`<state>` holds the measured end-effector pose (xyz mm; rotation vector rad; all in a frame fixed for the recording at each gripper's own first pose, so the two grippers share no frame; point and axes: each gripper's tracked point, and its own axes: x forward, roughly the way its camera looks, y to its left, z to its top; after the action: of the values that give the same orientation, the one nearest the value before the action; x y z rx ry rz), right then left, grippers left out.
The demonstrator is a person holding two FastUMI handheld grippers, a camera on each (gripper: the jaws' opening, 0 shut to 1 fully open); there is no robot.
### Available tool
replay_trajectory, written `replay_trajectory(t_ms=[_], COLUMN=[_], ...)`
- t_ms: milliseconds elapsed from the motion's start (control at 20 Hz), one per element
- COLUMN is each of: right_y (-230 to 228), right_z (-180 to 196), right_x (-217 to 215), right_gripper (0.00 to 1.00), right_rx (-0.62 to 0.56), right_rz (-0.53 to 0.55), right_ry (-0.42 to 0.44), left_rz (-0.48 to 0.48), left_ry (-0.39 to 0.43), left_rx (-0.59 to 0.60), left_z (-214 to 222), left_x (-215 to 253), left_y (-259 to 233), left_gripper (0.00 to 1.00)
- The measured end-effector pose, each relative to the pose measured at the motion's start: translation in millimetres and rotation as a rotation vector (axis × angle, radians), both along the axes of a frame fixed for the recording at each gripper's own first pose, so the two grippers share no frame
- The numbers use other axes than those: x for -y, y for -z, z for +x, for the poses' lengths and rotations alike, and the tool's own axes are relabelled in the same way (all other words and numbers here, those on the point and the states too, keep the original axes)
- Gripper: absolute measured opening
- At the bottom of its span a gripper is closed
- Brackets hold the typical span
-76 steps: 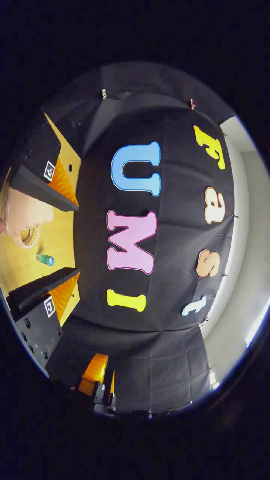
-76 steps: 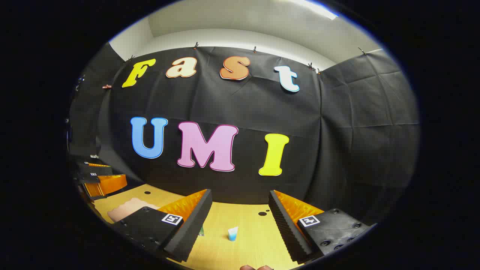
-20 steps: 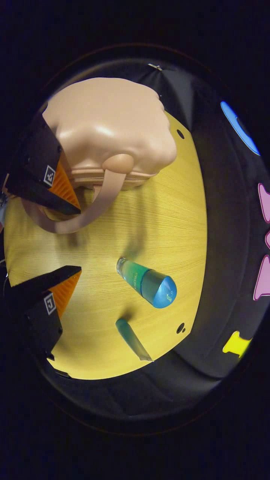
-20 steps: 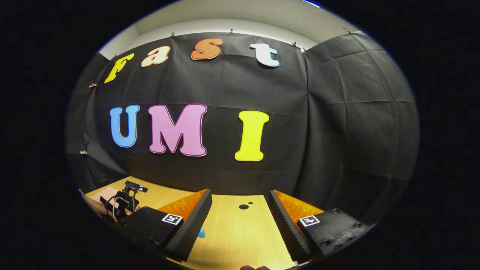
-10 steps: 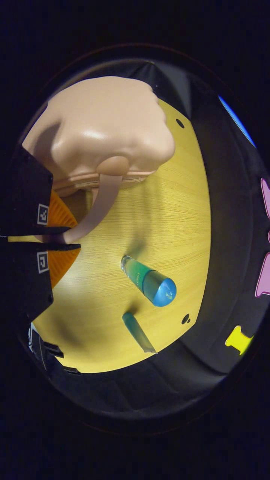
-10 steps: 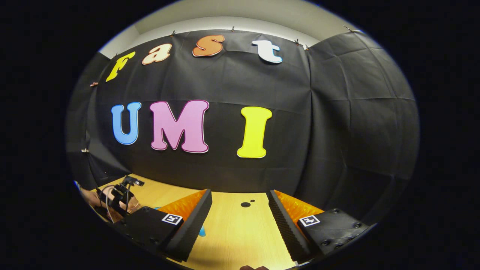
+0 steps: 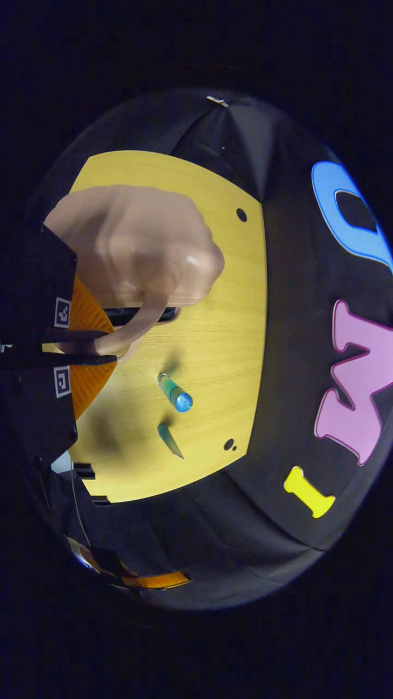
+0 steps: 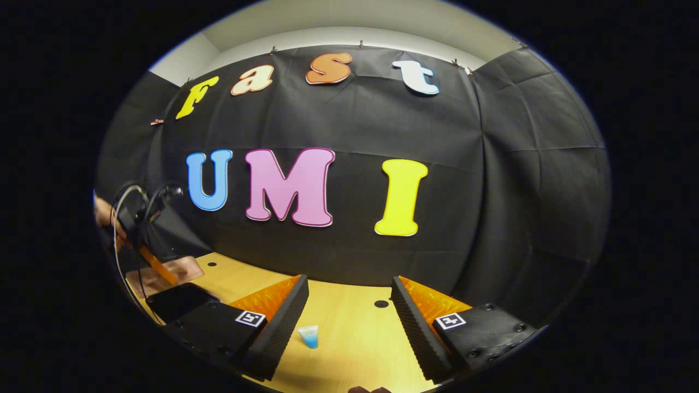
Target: First open the suitcase, pack the skin care products into it, and then close the suitcase.
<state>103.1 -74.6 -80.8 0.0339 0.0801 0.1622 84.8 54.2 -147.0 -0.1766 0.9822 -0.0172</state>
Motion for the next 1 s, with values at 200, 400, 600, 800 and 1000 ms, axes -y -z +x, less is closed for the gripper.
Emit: replay_trajectory(t_ms=[200,400,600,800,1000], right_y=[-7.2,-18.1,-24.5,-24.8,-21.1], right_z=[8.1,9.6,8.9,7.0,4.6], right_x=[-37.0,-91.9,-146.1,-176.5,-201.1], right_gripper=[0.96,0.96,0.96,0.97,0.96], right_rx=[-0.005,0.0,-0.025,-0.046,-0.101], right_rz=[-0.011,-0.009,0.022,-0.037,-0.043], right_ry=[-0.021,0.023,0.062,0.118,0.145], left_rz=[-0.02,0.091,0.164,0.144,0.143], left_ry=[-0.097,-0.144,-0.209,-0.244,-0.262], left_rx=[0.096,0.158,0.112,0.028,-0.071], left_z=[-21.6,-42.0,-51.7,-57.7,-49.0], left_x=[-94.0,-246.6,-390.9,-485.9,-515.3], left_y=[-61.6,-83.1,-33.5,55.1,146.5], left_gripper=[0.11,0.1,0.09,0.13,0.1])
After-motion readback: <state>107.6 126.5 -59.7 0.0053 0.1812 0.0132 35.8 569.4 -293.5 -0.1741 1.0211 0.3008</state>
